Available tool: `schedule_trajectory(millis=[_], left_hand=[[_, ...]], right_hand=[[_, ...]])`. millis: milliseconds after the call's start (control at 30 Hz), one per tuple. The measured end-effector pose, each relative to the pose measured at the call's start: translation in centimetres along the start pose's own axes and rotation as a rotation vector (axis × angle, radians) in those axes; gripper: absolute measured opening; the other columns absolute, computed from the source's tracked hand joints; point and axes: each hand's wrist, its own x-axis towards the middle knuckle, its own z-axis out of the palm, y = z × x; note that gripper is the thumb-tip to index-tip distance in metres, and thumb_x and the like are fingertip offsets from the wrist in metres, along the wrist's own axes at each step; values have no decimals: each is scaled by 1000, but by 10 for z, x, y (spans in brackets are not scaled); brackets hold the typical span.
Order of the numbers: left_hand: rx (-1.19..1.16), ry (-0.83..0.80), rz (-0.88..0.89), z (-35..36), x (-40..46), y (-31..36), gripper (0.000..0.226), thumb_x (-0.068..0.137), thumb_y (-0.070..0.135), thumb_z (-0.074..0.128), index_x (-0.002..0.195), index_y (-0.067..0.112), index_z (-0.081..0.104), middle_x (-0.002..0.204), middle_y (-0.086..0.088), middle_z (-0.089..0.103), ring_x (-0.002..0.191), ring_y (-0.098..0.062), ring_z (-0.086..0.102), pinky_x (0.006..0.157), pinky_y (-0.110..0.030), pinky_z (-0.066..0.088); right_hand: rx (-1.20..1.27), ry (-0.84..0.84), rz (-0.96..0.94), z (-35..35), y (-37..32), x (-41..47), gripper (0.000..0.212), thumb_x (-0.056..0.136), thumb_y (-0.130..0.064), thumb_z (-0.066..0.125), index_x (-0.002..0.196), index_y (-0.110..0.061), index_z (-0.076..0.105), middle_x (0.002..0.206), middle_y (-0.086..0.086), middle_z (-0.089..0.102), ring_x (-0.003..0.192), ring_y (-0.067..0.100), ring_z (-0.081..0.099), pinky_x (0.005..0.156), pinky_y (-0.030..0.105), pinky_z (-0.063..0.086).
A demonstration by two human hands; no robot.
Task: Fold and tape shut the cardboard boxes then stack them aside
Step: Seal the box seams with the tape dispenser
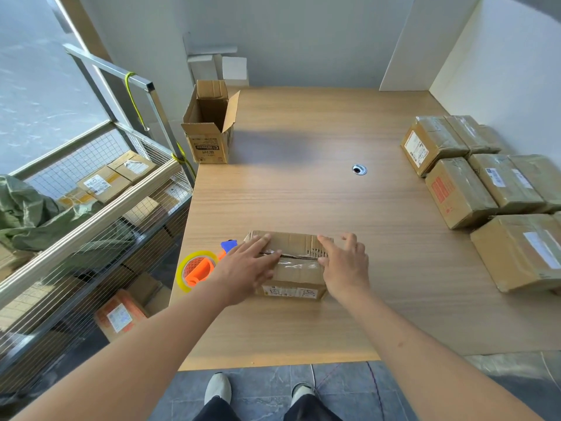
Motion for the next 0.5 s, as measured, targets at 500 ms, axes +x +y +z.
schedule_trajectory(millis=[500], left_hand=[[110,27,7,3,-6,17,64,100,65,29,158,37,31,146,-9,36,127,-30,40,111,-42,39]], right_hand=[[-45,-49,-153,30,-22,5,58,111,-32,33,164,-19,13,172,0,6,158,31,-1,129,45,4]])
